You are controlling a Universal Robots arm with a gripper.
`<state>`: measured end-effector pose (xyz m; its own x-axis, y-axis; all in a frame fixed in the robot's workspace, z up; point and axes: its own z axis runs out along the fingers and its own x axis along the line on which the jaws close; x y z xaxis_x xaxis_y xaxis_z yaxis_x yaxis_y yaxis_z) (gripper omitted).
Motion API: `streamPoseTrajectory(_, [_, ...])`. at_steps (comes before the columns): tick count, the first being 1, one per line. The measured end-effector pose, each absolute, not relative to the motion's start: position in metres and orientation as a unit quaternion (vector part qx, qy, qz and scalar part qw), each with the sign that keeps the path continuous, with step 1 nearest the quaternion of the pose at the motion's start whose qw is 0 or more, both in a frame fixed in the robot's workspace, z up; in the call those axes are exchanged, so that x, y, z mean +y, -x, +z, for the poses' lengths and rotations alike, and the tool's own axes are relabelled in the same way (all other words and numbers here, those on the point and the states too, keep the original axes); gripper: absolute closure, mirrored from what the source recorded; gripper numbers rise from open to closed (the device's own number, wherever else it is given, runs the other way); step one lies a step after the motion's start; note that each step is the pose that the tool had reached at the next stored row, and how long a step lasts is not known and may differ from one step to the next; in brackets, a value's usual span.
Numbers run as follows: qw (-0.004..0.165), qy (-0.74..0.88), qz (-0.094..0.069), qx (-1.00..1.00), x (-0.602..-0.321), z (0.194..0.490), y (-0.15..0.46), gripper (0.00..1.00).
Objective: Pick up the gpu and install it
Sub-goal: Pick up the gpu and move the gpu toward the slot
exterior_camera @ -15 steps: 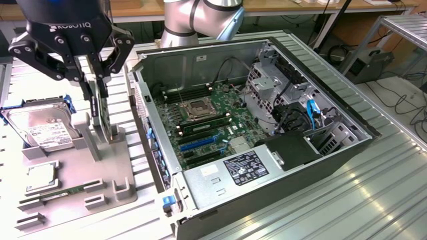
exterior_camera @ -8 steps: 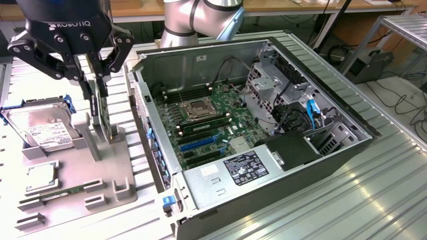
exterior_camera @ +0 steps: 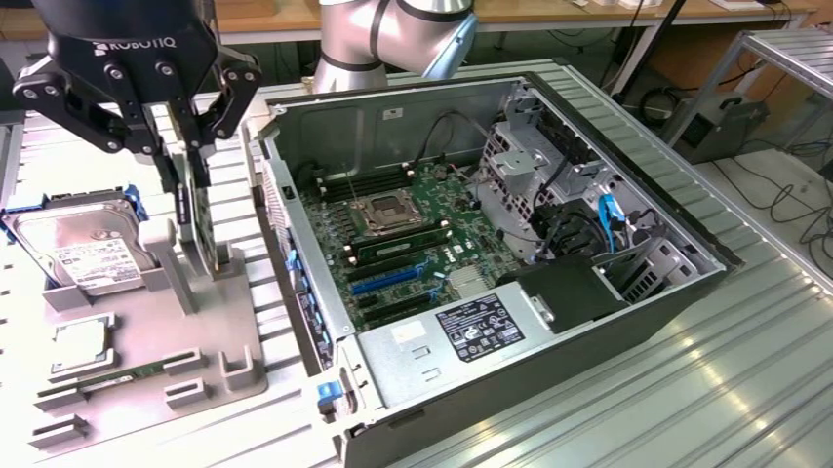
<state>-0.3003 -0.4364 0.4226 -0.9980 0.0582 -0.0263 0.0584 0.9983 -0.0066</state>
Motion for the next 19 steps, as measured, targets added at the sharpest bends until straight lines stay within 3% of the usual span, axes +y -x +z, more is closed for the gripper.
streamPoseTrajectory(19, [0.013, -0.029, -0.004, 0.999, -0.436, 0.445, 0.286, 0.74])
